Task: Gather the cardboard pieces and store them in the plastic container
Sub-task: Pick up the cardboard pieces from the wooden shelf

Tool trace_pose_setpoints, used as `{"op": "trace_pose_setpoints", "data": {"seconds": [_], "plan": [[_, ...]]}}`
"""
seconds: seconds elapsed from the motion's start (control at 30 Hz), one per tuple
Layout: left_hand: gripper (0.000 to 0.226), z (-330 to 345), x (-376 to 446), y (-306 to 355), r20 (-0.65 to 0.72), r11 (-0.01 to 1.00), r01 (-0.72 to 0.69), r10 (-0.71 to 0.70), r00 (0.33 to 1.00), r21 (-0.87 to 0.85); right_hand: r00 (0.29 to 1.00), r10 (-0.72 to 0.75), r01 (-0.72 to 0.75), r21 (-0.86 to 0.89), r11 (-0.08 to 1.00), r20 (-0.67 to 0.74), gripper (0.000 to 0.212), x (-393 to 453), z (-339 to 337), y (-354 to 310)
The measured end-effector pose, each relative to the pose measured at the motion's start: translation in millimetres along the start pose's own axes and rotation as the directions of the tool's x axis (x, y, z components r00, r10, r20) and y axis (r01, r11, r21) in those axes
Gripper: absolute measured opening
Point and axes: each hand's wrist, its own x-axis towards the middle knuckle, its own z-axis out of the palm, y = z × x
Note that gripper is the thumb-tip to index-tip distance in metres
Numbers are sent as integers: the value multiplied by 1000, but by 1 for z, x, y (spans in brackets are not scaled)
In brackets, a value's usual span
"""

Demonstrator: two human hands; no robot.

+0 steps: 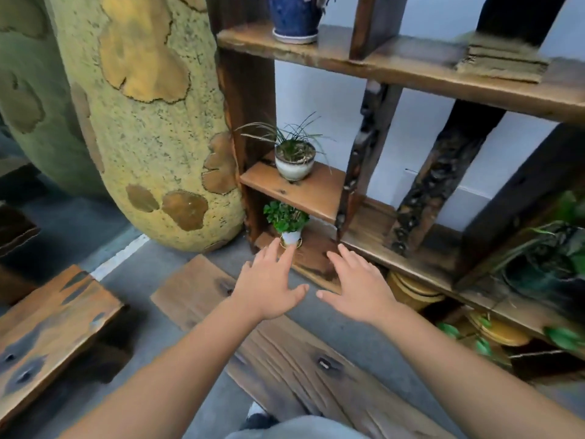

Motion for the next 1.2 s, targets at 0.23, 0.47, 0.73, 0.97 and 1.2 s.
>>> {"op": "trace_pose_setpoints", "data": {"seconds": [0.23, 0.47, 0.73, 0.97, 1.2], "plan": [[88, -12, 73, 5, 51, 972, -227, 224, 973, 54, 976, 205, -203, 34, 979, -68, 90, 18, -15, 18], [90, -28, 138, 11, 69, 903, -416, 410, 909, 107, 913, 377, -366, 94, 926, -156, 90, 45, -33, 24], [87, -49, 182, 25, 96, 845, -523, 515, 852, 109, 846, 480, -456, 150, 877, -231, 90, 60, -62, 37], [85, -63, 203, 71, 12, 814, -575, 576, 817, 88, 832, 464, -452, 113, 885, -305, 88, 50, -95, 66], [86, -89, 211, 124, -100, 797, -600, 605, 790, 73, 828, 386, -412, 27, 911, -407, 85, 35, -148, 102]]}}
